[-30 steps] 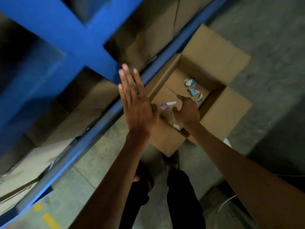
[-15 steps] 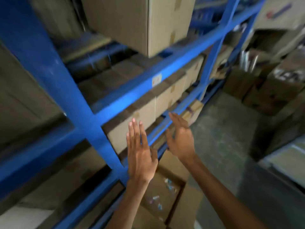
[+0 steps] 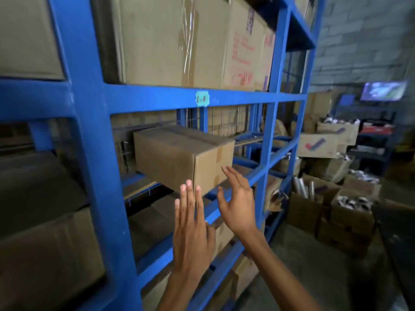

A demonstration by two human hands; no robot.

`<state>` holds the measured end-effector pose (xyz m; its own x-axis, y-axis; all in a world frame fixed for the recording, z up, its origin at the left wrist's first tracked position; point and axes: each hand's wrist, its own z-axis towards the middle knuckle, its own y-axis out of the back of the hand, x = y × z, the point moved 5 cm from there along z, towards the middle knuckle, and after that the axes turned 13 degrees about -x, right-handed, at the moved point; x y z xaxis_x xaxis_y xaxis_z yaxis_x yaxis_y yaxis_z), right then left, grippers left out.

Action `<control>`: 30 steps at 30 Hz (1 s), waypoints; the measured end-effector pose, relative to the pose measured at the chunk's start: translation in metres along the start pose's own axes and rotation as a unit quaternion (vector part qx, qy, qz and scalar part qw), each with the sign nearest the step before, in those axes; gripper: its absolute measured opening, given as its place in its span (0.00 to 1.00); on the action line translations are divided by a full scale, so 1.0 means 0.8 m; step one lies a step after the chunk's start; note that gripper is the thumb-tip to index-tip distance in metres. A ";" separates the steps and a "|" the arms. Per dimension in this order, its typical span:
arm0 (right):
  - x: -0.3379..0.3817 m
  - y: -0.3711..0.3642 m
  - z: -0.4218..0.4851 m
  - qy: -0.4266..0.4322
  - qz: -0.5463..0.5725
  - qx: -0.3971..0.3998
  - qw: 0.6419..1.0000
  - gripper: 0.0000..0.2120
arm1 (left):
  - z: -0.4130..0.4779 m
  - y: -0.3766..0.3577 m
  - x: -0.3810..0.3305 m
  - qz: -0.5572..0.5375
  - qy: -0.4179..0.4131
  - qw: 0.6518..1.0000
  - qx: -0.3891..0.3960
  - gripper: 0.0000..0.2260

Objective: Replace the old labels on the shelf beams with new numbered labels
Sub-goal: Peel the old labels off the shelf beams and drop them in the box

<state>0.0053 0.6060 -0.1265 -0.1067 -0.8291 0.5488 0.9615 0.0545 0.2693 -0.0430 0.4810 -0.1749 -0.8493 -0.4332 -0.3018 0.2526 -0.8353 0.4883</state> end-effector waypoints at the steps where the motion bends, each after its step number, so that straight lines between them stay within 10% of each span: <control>1: 0.003 0.002 0.011 0.008 0.001 -0.005 1.000 0.26 | 0.010 0.002 -0.003 0.004 -0.010 1.000 -0.004 0.45; 30: 0.042 -0.091 0.279 0.025 0.137 -0.180 0.974 0.14 | 0.291 0.007 -0.002 0.361 -0.115 0.917 -0.127 0.43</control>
<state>-0.1249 0.6984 0.0491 0.1699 -0.8375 0.5193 0.9797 0.0866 -0.1809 -0.1482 0.5559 0.0188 -0.4859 -0.8461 0.2192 0.8625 -0.4235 0.2769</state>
